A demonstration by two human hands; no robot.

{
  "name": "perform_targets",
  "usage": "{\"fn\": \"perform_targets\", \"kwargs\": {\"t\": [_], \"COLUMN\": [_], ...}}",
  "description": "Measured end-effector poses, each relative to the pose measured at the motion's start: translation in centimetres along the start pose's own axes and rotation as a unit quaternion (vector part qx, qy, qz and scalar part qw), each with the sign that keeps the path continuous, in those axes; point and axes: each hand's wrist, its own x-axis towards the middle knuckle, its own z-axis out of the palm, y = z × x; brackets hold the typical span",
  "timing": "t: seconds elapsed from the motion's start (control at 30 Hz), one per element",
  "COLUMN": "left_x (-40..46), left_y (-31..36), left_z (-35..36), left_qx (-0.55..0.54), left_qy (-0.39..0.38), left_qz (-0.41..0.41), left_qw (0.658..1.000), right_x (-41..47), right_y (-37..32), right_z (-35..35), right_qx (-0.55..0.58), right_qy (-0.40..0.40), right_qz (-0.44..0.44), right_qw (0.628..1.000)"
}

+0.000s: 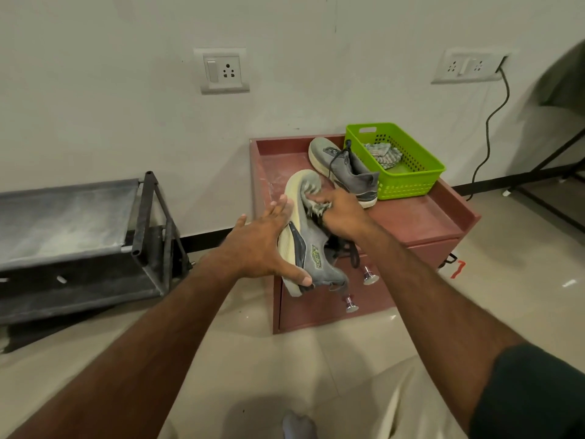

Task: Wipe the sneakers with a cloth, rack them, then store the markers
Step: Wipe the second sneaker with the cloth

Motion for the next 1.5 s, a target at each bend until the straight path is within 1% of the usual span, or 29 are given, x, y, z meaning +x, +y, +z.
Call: {"fn": "perform_targets", "kwargs": {"t": [0.17, 0.23, 0.27, 0.3, 0.33, 0.37, 0.4, 0.43, 0.47, 0.5, 0.53, 0.6, 0.67, 0.73, 0.77, 0.8, 0.9, 0.93, 0.97, 1.0, 1.07, 1.1, 1.13, 1.2, 1.27, 1.3, 1.33, 1.43, 1.5], "left_x": [0.0, 0.0, 0.1, 0.1, 0.1, 0.1, 0.1, 0.0, 0.1, 0.1, 0.1, 0.3, 0.3, 0.4, 0.5, 0.5, 0.7, 0.6, 0.6, 0.6, 0.5, 0.4, 0.3, 0.2, 0.3, 0.4, 0.6, 1.3, 1.8], "left_y": [-0.2, -0.2, -0.2, -0.1, 0.0, 0.1, 0.2, 0.3, 0.3, 0.3, 0.2, -0.1, -0.4, -0.5, -0.5, -0.5, -0.3, -0.3, -0.3, -0.3, -0.4, -0.5, -0.6, -0.6, -0.6, -0.6, -0.6, -0.4, 0.1], "left_z": [0.0, -0.1, -0.1, -0.1, -0.1, 0.0, 0.1, 0.1, 0.2, 0.2, 0.2, 0.1, 0.2, 0.2, 0.1, 0.1, 0.1, 0.1, 0.2, 0.3, 0.4, 0.5, 0.6, 0.7, 0.7, 0.8, 0.8, 1.2, 1.5], "left_qx": [0.005, 0.007, 0.005, 0.004, 0.005, 0.007, 0.008, 0.007, 0.005, 0.005, 0.008, 0.008, 0.011, 0.017, 0.018, 0.018, 0.016, 0.018, 0.02, 0.023, 0.022, 0.022, 0.023, 0.024, 0.021, 0.023, 0.028, 0.051, 0.085], "left_qy": [0.003, 0.0, -0.001, -0.001, 0.0, 0.0, 0.001, 0.001, 0.003, 0.004, 0.007, 0.006, 0.007, 0.009, 0.009, 0.01, 0.008, 0.009, 0.012, 0.016, 0.023, 0.025, 0.027, 0.037, 0.056, 0.069, 0.083, 0.127, 0.155], "left_qz": [0.008, 0.009, 0.008, 0.007, 0.007, 0.008, 0.008, 0.008, 0.008, 0.008, 0.005, -0.006, -0.005, 0.003, 0.005, 0.006, 0.005, 0.004, 0.004, 0.005, 0.004, 0.005, 0.007, 0.009, 0.006, 0.004, 0.001, -0.015, -0.025], "left_qw": [1.0, 1.0, 1.0, 1.0, 1.0, 1.0, 1.0, 1.0, 1.0, 1.0, 1.0, 1.0, 1.0, 1.0, 1.0, 1.0, 1.0, 1.0, 1.0, 1.0, 1.0, 0.999, 0.999, 0.999, 0.998, 0.997, 0.996, 0.991, 0.984], "right_x": [-2.9, -3.1, -2.9, -2.7, -2.5, -2.4, -2.1, -1.9, -1.7, -1.6, -1.6, -1.4, -1.8, -3.0, -3.8, -4.2, -3.1, -2.7, -2.4, -2.4, -2.6, -2.7, -2.7, -2.6, -2.9, -3.1, -3.4, -4.0, -3.8], "right_y": [-0.8, 0.2, 1.0, 1.7, 2.2, 2.3, 2.3, 2.1, 1.8, 1.5, 1.2, 0.7, 0.5, 1.0, 1.1, 1.3, 2.6, 2.6, 2.4, 2.0, 1.3, 1.0, 0.9, 1.2, 1.7, 2.1, 2.4, 2.8, 2.9], "right_z": [-4.0, -4.8, -4.9, -4.7, -4.2, -3.7, -3.1, -2.4, -1.8, -1.2, -1.0, -1.4, -2.7, -3.9, -4.3, -4.6, -4.1, -3.6, -2.9, -2.3, -1.2, -1.1, -1.3, -2.3, -3.5, -3.9, -4.1, -3.6, -3.4], "right_qx": [-0.096, -0.059, 0.009, 0.096, 0.158, 0.172, 0.141, 0.104, 0.081, 0.061, 0.039, -0.006, 0.002, 0.099, 0.161, 0.203, 0.242, 0.236, 0.224, 0.204, 0.145, 0.126, 0.127, 0.164, 0.145, 0.14, 0.146, 0.168, 0.161], "right_qy": [-0.168, -0.172, -0.146, -0.099, -0.032, 0.043, 0.105, 0.126, 0.094, 0.028, -0.034, -0.119, -0.173, -0.209, -0.199, -0.167, 0.017, 0.058, 0.066, 0.044, -0.032, -0.034, -0.011, 0.076, 0.171, 0.192, 0.193, 0.1, 0.076], "right_qz": [-0.017, 0.005, 0.024, 0.046, 0.067, 0.068, 0.055, 0.048, 0.034, 0.018, 0.002, -0.018, -0.013, 0.004, 0.012, 0.02, 0.06, 0.059, 0.044, 0.027, -0.002, 0.003, 0.019, 0.071, 0.1, 0.116, 0.13, 0.174, 0.205], "right_qw": [0.981, 0.983, 0.989, 0.989, 0.985, 0.982, 0.983, 0.985, 0.992, 0.998, 0.999, 0.993, 0.985, 0.973, 0.967, 0.965, 0.968, 0.968, 0.971, 0.978, 0.989, 0.991, 0.992, 0.981, 0.969, 0.964, 0.962, 0.965, 0.962]}}
